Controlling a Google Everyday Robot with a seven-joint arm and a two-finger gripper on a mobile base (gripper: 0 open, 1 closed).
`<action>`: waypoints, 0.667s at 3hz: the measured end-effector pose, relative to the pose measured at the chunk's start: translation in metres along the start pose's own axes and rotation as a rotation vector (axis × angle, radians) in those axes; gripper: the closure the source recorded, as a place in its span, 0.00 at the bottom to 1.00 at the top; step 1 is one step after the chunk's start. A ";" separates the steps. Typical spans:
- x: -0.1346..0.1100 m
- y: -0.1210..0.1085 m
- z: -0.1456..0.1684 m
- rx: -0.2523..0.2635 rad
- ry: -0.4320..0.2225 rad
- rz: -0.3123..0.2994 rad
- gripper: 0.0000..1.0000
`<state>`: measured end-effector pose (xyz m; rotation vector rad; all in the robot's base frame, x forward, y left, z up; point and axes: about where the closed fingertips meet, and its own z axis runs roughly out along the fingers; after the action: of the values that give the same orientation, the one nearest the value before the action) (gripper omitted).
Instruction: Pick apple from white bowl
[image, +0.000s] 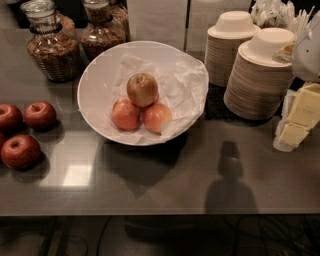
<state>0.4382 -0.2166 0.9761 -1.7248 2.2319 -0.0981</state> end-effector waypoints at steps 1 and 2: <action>-0.009 -0.001 0.001 0.009 -0.014 -0.002 0.00; -0.055 0.003 0.015 0.001 -0.083 -0.051 0.00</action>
Offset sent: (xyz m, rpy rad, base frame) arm 0.0304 0.1214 -0.0138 0.1418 -0.0413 0.1664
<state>0.4522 -0.1616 0.9726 -1.7521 2.1294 -0.0382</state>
